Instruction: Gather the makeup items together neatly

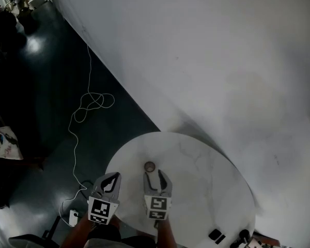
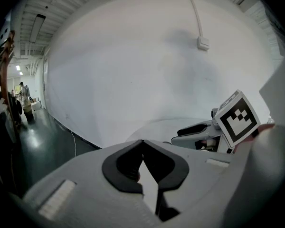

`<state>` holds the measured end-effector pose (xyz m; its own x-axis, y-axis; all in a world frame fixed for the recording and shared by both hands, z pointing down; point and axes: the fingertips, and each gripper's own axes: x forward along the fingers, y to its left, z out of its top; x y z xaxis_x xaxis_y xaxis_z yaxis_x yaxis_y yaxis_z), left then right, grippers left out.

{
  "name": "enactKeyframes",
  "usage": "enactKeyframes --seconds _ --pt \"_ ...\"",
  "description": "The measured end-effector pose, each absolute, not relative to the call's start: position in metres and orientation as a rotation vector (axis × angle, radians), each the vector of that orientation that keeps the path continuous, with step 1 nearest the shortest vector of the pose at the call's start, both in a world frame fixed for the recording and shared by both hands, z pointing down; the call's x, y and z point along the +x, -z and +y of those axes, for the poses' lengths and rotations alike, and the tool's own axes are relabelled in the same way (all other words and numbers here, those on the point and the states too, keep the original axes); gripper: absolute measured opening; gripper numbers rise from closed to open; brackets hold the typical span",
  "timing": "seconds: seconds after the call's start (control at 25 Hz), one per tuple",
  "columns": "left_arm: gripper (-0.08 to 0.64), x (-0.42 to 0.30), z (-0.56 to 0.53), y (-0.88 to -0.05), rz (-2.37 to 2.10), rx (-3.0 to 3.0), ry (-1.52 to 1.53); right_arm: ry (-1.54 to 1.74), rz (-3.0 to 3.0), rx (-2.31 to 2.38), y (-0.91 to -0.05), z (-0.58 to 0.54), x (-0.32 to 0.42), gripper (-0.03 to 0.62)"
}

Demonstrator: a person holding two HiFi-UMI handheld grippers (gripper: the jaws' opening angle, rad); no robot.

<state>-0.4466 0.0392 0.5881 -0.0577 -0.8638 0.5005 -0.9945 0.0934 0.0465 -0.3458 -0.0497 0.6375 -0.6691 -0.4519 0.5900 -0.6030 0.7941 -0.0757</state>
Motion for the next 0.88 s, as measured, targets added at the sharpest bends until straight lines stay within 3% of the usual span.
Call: enactKeyframes --seconds 0.88 --pt "0.009 -0.468 0.037 -0.623 -1.938 1.753 -0.446 -0.393 -2.308 0.75 -0.689 -0.056 -0.363 0.252"
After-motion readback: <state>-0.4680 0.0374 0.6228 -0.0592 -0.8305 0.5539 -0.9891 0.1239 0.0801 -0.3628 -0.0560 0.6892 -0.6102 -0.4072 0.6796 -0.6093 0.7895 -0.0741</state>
